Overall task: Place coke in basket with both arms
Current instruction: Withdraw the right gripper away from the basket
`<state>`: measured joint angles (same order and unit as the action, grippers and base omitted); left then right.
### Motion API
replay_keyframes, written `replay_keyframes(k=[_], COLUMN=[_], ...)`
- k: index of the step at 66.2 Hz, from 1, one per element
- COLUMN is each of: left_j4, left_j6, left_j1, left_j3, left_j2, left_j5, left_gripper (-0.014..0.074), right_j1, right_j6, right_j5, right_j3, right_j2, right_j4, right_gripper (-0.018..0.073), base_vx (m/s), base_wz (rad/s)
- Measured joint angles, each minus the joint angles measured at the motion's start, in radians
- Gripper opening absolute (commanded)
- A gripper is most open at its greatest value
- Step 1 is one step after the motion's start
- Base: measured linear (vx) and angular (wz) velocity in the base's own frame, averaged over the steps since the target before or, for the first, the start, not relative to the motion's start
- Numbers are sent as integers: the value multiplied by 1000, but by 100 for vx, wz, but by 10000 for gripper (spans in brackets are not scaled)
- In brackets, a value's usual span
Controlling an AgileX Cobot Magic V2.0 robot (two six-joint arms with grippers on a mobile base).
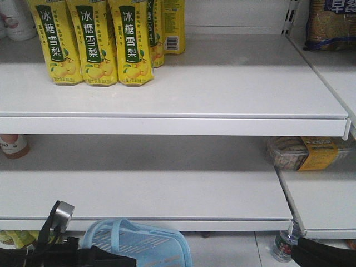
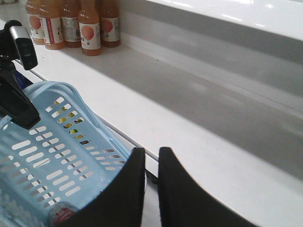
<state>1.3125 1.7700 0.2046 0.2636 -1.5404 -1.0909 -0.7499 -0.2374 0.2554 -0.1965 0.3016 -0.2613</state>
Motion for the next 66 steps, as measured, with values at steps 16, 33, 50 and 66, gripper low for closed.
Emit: replay_keyframes(k=[16,33,50,66], left_j4=[0,0,0,-17], left_j6=[0,0,0,12], left_j1=[0,0,0,0], left_j3=[0,0,0,-14], left_j2=[0,0,0,3], left_j5=[0,0,0,0], left_gripper=[-6,-6,-6,-6], right_j1=[0,0,0,0], right_j6=[0,0,0,0], right_j5=[0,0,1,2], right_j3=[0,0,0,0], right_j2=[0,0,0,0], right_j4=[0,0,0,0], right_gripper=[-9,-9,-9,-9], base_vx=[0,0,0,0], base_wz=[0,0,0,0])
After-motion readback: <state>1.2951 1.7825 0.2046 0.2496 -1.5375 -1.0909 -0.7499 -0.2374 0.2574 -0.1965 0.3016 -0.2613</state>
